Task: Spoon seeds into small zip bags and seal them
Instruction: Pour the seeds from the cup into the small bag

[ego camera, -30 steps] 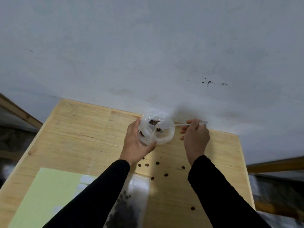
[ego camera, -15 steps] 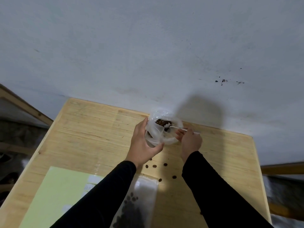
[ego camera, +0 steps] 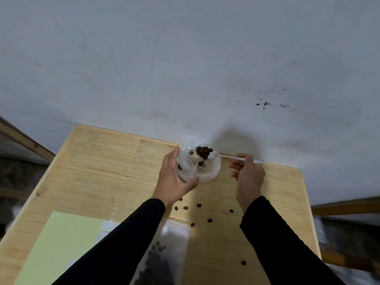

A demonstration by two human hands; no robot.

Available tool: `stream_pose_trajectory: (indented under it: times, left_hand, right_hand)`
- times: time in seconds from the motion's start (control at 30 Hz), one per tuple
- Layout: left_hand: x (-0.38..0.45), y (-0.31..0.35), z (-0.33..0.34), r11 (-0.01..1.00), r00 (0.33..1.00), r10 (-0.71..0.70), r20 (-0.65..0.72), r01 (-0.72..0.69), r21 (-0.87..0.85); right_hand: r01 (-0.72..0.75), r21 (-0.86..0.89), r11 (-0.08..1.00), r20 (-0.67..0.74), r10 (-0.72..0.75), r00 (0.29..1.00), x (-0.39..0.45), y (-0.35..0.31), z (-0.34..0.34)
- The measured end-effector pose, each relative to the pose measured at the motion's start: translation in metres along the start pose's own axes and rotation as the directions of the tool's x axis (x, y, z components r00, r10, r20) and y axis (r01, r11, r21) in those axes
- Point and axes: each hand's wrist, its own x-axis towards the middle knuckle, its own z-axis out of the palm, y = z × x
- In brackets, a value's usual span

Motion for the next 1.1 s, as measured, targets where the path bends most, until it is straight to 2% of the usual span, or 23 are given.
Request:
stream_pose_trajectory:
  times: [0.1,0.17,0.3,0.37,0.4,0.53,0.63,0.67,0.73,0.87,1.0,1.1]
  left_hand:
    - [0.0,0.002,0.0,1.0,1.0,0.005,0.003,-0.005,-0.013]
    - [0.0,0.003,0.0,1.0,1.0,0.011,0.004,-0.011,-0.014]
    - [0.0,0.004,0.0,0.999,1.0,0.007,-0.015,-0.007,0.036]
    - [0.001,0.003,0.0,0.997,1.0,0.011,-0.024,-0.009,0.074]
    - [0.002,0.002,-0.001,0.996,1.0,0.016,-0.024,-0.014,0.088]
    - [0.004,-0.001,-0.003,0.988,0.998,0.057,-0.016,-0.054,0.141]
    - [0.004,-0.002,-0.005,0.988,0.996,0.076,-0.037,-0.07,0.135]
    - [0.004,-0.002,-0.005,0.989,0.996,0.08,-0.039,-0.074,0.128]
    - [0.005,-0.001,-0.006,0.989,0.995,0.091,-0.033,-0.086,0.12]
    - [0.001,0.008,-0.009,0.989,0.994,0.098,-0.042,-0.093,0.116]
    - [-0.008,0.025,-0.013,0.988,0.987,0.135,-0.091,-0.127,0.085]
    - [-0.018,0.043,-0.009,0.991,0.979,0.134,-0.154,-0.13,0.035]
  right_hand:
    - [0.092,-0.028,0.995,0.109,-0.089,0.99,-0.014,-0.013,-0.003]
    - [0.209,-0.111,0.972,0.202,-0.184,0.962,-0.025,-0.015,-0.004]
    - [0.542,-0.316,0.779,0.421,-0.397,0.816,-0.039,-0.01,-0.008]
    - [0.614,-0.366,0.699,0.451,-0.444,0.775,-0.042,-0.009,-0.013]
    - [0.616,-0.388,0.685,0.443,-0.448,0.777,-0.045,-0.01,-0.016]
    - [0.546,-0.473,0.691,0.388,-0.393,0.833,-0.053,-0.008,-0.035]
    - [0.514,-0.607,0.606,0.407,-0.318,0.856,-0.059,0.0,-0.05]
    - [0.481,-0.627,0.613,0.408,-0.268,0.873,-0.061,0.005,-0.054]
    - [0.393,-0.609,0.689,0.385,-0.177,0.906,-0.066,0.016,-0.062]
    - [0.198,-0.389,0.9,0.286,-0.086,0.954,-0.067,0.028,-0.082]
    - [0.12,-0.316,0.941,0.161,-0.071,0.984,-0.042,0.034,-0.115]
    - [0.083,-0.337,0.938,0.066,-0.065,0.996,-0.015,0.039,-0.14]
